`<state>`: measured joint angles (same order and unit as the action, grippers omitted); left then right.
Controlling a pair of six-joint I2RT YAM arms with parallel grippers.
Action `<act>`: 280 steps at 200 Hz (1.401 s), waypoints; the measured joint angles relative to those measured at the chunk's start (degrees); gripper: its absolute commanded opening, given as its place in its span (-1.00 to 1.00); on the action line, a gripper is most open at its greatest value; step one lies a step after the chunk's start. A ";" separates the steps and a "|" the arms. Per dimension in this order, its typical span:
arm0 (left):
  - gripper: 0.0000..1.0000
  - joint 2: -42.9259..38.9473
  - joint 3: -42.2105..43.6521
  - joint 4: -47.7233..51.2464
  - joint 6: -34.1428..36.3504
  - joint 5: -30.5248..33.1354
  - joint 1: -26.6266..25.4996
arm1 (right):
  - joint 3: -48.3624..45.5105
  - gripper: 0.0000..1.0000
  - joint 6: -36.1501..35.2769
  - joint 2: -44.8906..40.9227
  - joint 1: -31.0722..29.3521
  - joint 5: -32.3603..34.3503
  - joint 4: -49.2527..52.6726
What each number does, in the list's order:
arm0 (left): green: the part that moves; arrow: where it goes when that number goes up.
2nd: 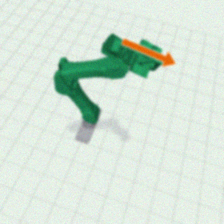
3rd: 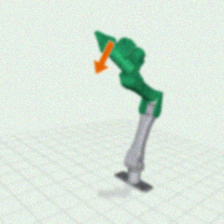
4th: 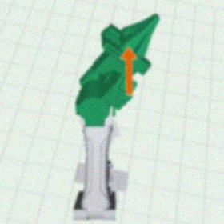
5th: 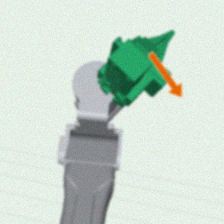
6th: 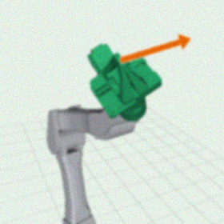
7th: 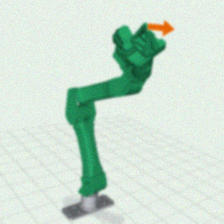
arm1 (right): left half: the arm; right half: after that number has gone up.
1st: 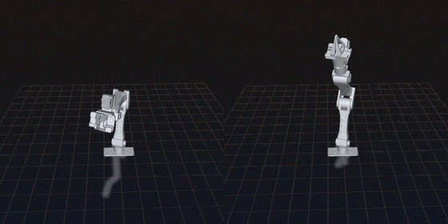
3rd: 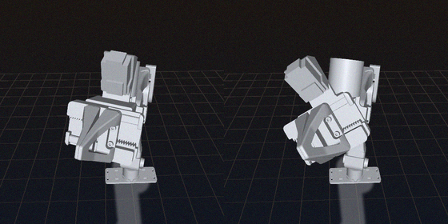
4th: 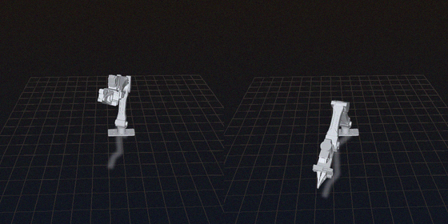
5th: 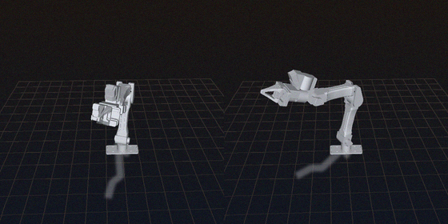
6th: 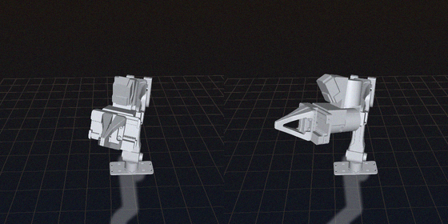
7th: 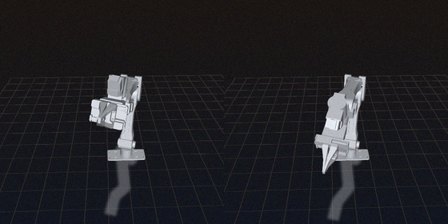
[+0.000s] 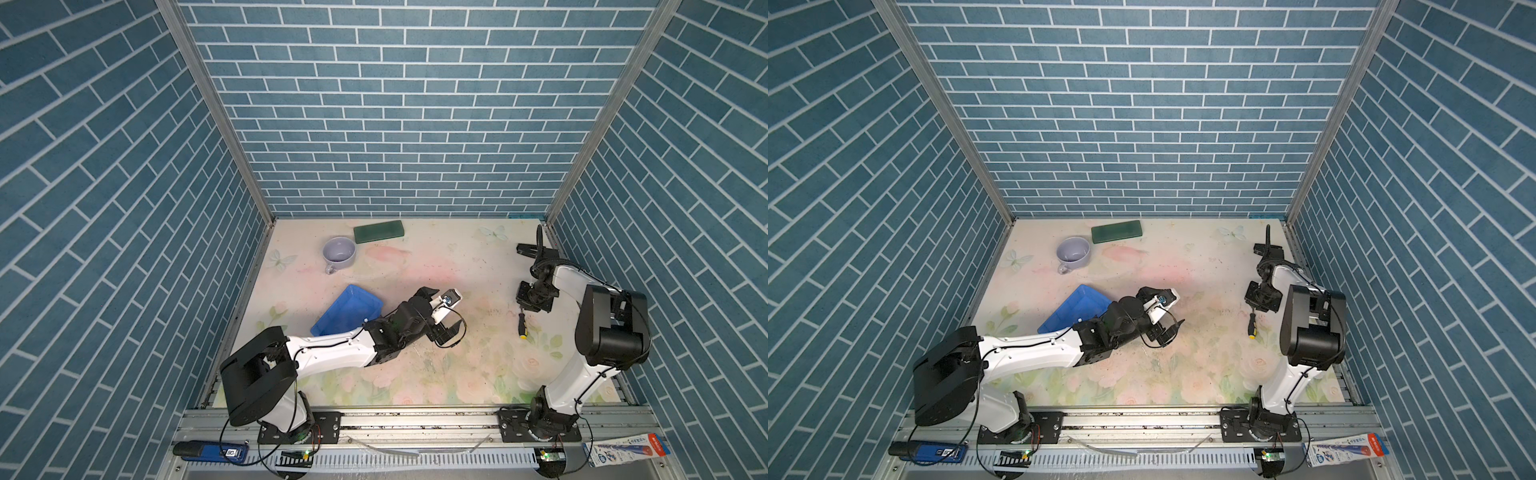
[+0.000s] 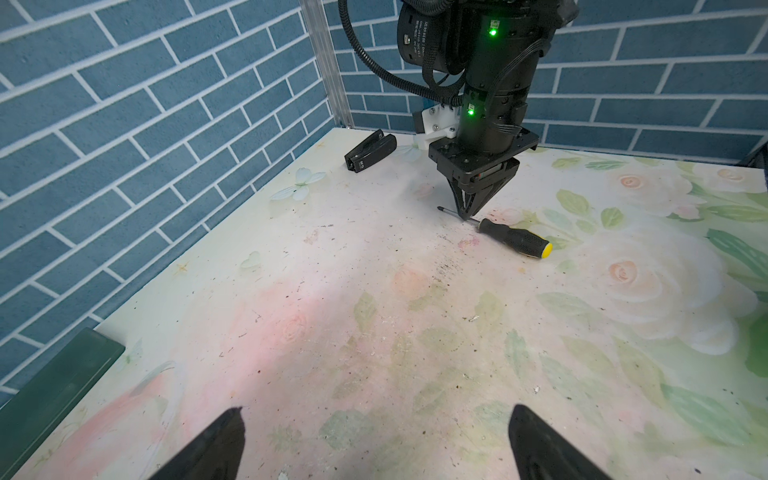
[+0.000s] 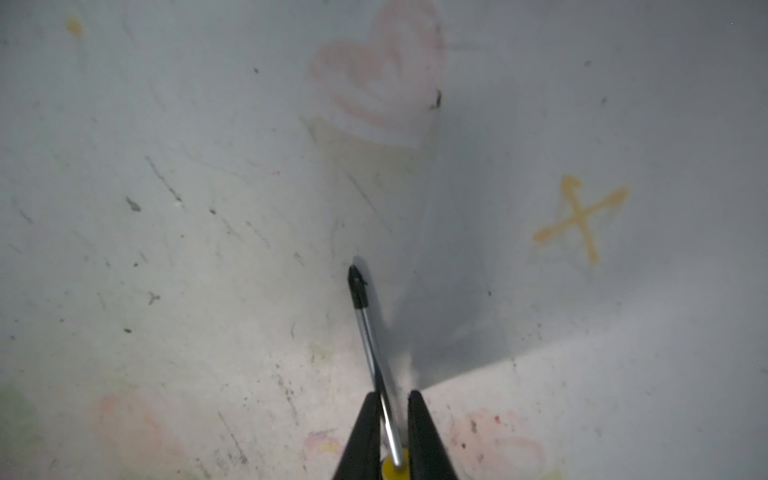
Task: Put the screwdriver in the bin
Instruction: 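Lower the right gripper and close it on the screwdriver shaft, then lift the screwdriver with the right gripper toward the waiting left gripper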
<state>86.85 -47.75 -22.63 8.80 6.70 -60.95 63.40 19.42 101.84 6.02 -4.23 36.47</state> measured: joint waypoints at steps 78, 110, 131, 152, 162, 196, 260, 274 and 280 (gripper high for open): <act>0.99 0.00 0.00 0.00 0.50 0.37 0.00 | 1.84 -1.00 -0.37 2.32 0.04 -1.53 1.70; 0.99 0.00 0.00 0.00 0.68 0.85 -0.02 | 1.84 -1.00 -0.37 2.23 0.04 -1.92 1.70; 0.99 0.00 0.00 0.00 0.42 1.01 0.00 | 1.81 -1.00 -0.37 1.60 0.04 -1.86 1.90; 0.99 0.00 0.00 -0.02 -1.05 1.20 0.07 | 1.81 -1.00 -0.37 -1.16 0.04 -2.05 1.84; 0.99 0.00 0.00 -0.02 -2.12 1.33 0.17 | 1.81 -1.00 -0.37 -3.15 0.04 -2.32 1.62; 0.99 0.04 -0.26 0.02 -6.71 1.84 0.90 | 1.81 -1.00 -0.17 -9.90 0.04 -4.52 -1.03; 0.99 2.08 -5.79 -2.86 -16.52 -3.96 5.75 | 1.81 -1.00 1.33 -19.85 -3.43 -11.58 -11.78; 0.99 2.45 -6.34 -3.78 -19.30 -5.03 6.84 | 1.79 -1.00 1.36 -21.31 -5.66 -12.94 -14.16; 0.99 2.58 -6.43 -4.35 -20.59 -5.55 7.37 | 1.79 -1.00 1.38 -21.81 -6.60 -13.49 -15.15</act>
<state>89.43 -54.17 -26.98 -11.79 1.15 -53.58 65.19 20.80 80.03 -0.58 -17.72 21.32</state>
